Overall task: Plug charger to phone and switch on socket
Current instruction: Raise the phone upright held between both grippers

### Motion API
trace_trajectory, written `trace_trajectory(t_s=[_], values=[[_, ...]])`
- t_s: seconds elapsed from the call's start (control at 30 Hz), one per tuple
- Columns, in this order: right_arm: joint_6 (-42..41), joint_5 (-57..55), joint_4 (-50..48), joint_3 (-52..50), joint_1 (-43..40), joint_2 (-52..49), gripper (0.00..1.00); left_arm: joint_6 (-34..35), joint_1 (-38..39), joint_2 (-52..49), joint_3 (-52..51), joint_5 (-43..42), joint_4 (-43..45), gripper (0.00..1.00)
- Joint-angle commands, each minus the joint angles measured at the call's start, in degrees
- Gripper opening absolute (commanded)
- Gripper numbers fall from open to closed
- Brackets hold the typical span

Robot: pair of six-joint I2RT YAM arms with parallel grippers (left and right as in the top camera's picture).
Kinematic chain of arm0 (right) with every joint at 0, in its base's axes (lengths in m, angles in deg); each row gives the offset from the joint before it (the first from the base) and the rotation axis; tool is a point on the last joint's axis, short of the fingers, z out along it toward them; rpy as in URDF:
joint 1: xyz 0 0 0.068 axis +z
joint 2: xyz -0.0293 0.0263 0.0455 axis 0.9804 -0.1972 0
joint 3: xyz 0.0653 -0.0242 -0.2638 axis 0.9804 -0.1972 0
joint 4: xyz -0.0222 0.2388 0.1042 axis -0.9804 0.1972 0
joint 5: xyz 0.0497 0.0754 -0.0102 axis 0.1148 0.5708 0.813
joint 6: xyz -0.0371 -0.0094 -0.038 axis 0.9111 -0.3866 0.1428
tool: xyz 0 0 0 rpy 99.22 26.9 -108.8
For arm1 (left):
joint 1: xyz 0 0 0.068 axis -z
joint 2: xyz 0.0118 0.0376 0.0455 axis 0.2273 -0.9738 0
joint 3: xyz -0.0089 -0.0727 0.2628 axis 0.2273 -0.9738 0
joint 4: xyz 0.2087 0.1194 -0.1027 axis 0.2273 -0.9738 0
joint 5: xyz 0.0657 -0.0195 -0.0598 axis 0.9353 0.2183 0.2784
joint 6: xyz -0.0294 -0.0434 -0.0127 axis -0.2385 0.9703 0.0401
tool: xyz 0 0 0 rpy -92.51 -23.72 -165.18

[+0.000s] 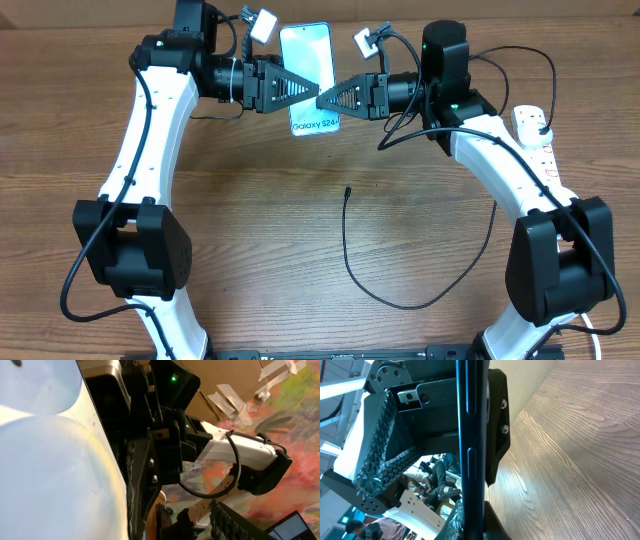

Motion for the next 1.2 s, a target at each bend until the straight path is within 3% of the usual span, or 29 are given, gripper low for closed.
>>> trace_trajectory(t_s=[0.0, 0.13, 0.37, 0.53, 1.17], values=[[-2.93, -0.94, -0.92, -0.04, -0.90, -0.33, 0.04, 1.31, -0.37, 2.67, 1.62, -0.59, 0.15, 0.66], [-2.89, -0.96, 0.11, -0.46, -0.76, -0.33, 0.04, 5.03, -0.39, 2.67, 1.62, -2.97, 3.28, 0.51], [-2.84, -0.96, 1.99, -0.48, 0.92, -0.33, 0.04, 12.28, -0.39, 2.67, 1.62, -2.97, 9.46, 0.47], [-2.67, -2.38, 3.48, -0.50, 1.40, -0.33, 0.04, 14.58, -0.42, 2.67, 1.62, -2.97, 11.28, 0.36], [-2.69, -3.82, 3.52, -0.52, 3.32, -0.33, 0.04, 17.11, -0.35, 2.67, 1.62, -2.95, 14.27, 0.24]])
